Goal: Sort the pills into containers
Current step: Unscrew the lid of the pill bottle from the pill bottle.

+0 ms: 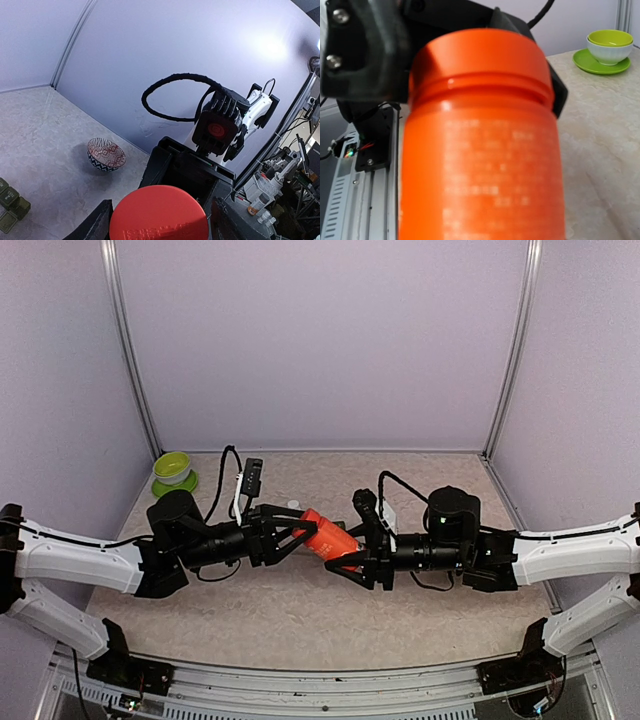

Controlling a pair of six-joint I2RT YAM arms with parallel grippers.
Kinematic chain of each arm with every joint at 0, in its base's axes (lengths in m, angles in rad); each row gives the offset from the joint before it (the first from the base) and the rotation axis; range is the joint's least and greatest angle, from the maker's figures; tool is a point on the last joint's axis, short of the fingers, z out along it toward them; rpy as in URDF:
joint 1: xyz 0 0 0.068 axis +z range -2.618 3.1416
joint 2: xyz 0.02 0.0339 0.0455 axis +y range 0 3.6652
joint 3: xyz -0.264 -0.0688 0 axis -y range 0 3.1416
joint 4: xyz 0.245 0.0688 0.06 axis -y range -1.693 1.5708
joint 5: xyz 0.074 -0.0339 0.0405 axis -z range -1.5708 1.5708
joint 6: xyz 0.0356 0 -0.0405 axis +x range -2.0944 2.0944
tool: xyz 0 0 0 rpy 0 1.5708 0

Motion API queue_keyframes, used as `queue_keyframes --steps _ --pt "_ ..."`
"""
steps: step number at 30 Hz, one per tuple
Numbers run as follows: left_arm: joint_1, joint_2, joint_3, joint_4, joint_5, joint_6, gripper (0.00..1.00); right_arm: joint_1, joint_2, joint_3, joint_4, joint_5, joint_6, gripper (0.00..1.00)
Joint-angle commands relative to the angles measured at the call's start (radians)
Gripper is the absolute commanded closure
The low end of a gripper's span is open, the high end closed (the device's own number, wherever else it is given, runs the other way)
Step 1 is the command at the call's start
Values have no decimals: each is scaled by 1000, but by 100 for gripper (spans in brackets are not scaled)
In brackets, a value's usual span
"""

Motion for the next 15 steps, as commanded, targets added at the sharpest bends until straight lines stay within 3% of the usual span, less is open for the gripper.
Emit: queue_keyframes --steps 1,6,15 --pt "4 -10 -10 52 13 -5 40 -10 -24 -7 28 1 -5 71" --pt "8 -10 -11 55 23 -12 58 -10 -28 -7 28 -1 -14 71" --pt "26 -12 13 -15 4 -108 57 -10 -29 -37 25 29 -99 71"
